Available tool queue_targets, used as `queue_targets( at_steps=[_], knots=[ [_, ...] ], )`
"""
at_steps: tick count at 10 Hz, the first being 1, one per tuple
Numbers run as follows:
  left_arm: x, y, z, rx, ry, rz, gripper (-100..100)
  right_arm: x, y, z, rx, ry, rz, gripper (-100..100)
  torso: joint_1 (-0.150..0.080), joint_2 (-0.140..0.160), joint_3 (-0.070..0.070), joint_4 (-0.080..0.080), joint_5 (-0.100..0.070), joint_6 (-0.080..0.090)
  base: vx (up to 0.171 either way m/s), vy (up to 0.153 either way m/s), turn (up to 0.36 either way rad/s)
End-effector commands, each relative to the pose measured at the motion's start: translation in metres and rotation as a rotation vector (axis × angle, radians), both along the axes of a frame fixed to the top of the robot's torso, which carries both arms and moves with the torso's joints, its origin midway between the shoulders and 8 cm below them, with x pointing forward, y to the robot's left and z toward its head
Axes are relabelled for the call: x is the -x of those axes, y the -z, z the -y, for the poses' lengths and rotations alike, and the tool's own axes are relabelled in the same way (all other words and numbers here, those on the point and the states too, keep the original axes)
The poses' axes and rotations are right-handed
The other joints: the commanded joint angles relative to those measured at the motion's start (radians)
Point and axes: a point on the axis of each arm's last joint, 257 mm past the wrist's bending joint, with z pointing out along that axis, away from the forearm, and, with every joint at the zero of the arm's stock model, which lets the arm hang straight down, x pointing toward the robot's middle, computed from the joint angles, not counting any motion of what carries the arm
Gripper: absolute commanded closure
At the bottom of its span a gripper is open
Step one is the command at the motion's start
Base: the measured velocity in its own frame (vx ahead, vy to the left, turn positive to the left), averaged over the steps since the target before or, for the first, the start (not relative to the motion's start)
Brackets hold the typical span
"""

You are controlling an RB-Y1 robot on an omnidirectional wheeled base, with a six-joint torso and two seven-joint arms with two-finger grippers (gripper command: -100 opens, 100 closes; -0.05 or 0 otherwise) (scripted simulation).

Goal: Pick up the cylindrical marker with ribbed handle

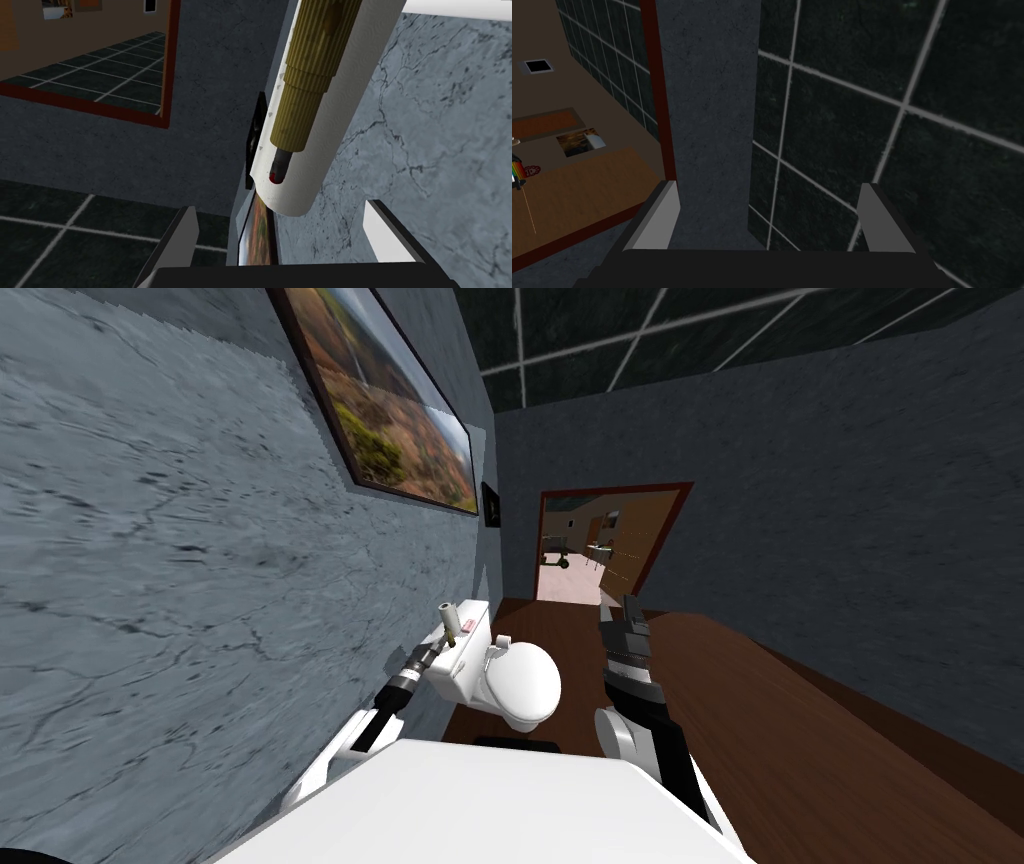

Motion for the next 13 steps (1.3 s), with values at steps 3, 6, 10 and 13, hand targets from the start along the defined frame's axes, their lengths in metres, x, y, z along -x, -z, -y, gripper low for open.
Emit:
queue_targets(
  at_steps=[3,6,10,13],
  knots=[
    [-0.002,0.026,-0.024,-0.137,-0.022,-0.073,-100,0.000,0.000,0.000,0.000,0.000,0.000,0,0.000,0.001,0.001,0.000,0.000,0.000,0.034,-0.060,-0.025],
    [0.000,0.052,-0.049,-0.267,-0.045,-0.147,-100,0.000,0.000,0.000,0.000,0.000,0.000,0,0.000,0.001,0.000,0.000,0.000,0.000,0.040,-0.071,-0.033],
    [0.002,0.059,-0.056,-0.235,-0.023,-0.149,-100,0.000,0.000,0.000,0.000,0.000,0.000,0,0.001,0.003,0.002,0.001,0.000,0.000,0.004,-0.039,-0.028],
    [0.001,0.059,-0.070,-0.245,0.023,-0.137,-100,0.000,0.000,0.000,0.000,0.000,0.000,0,-0.001,0.002,0.001,0.000,0.000,0.000,0.020,-0.086,-0.057]
  ],
)
